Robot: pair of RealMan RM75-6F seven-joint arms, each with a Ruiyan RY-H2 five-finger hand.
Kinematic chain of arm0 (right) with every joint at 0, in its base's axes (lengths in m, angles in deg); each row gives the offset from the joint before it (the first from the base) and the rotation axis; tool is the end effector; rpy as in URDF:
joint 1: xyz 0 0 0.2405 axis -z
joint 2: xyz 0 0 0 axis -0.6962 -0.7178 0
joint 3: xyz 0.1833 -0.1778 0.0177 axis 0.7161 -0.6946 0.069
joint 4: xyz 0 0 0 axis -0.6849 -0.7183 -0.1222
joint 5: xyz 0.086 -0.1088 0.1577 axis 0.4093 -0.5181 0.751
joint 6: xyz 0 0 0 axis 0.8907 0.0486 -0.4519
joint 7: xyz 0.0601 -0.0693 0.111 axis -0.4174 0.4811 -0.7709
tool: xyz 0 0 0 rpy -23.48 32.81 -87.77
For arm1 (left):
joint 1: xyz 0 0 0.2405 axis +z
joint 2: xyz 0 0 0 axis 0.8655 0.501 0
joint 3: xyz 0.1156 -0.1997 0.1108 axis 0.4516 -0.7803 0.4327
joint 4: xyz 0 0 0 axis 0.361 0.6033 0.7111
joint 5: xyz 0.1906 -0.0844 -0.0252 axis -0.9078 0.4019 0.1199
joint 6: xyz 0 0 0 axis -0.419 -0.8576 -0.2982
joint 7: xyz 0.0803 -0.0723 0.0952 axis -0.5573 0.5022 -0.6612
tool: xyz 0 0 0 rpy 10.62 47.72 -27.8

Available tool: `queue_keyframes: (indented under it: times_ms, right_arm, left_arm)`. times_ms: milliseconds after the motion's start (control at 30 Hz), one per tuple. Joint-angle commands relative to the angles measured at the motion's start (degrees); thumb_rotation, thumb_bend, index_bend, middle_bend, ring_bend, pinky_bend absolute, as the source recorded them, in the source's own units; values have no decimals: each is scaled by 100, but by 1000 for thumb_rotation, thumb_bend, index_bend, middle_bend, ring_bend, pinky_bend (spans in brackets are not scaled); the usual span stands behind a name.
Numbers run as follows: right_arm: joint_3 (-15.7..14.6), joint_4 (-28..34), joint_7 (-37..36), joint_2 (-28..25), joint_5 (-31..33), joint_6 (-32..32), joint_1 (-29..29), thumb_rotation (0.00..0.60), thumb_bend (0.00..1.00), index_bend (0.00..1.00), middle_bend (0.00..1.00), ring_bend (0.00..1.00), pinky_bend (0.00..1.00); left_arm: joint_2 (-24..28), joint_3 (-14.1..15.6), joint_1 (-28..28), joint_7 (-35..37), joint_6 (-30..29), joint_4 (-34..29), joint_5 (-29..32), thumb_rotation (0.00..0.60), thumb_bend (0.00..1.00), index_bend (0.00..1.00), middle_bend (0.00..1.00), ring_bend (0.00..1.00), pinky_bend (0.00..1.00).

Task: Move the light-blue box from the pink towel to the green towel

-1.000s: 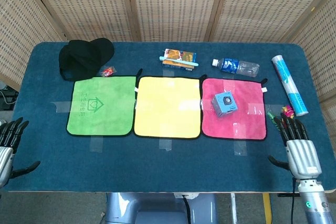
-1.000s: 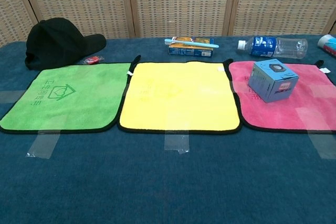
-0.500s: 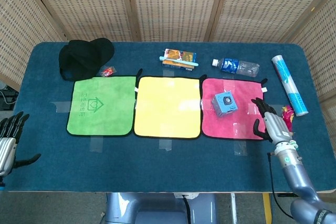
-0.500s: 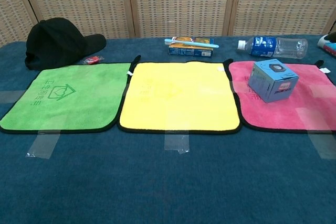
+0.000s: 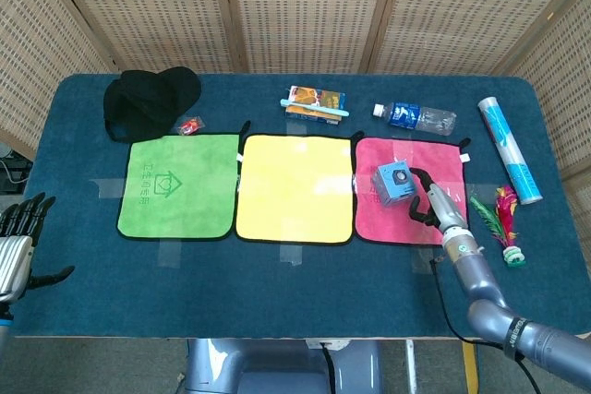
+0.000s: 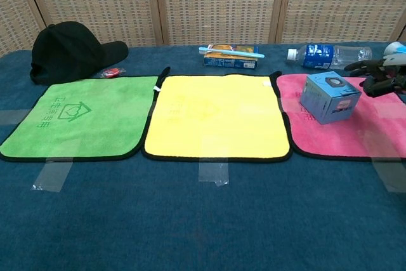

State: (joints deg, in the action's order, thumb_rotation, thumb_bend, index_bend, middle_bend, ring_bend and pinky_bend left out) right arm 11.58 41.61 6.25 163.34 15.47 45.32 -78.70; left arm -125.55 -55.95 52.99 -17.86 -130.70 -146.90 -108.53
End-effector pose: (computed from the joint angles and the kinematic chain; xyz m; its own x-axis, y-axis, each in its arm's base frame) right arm -0.2422 -0.3574 0.0492 -0.2861 -0.3279 0.9003 -0.9366 0.2941 -0.1906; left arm -0.3005 0.1930 0.1586 0.3835 0.0763 0.9204 0.9212 0.0391 -0.3871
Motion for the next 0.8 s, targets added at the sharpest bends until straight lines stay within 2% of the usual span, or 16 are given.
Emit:
queue_keyframes:
  times_ms: [33,400,800]
  right_arm:
    - [-30,-128,172,220,452,-13,-208,600,1000,2,9,0,99]
    - [248,99,-46,440,1144,-152,-487,600,1000,3,30,0,270]
    - [246,117,158,702,1683,-163,-988,600,1000,13,42,0,286]
  left_arm:
    - [16,3,-4,36,11,10,11,600,0,0,0,0,0]
    - [49,-1,-26,142,55,35,68,600,0,0,0,0,0]
    - [77,-1,-36,211,61,37,98,600,0,0,0,0,0]
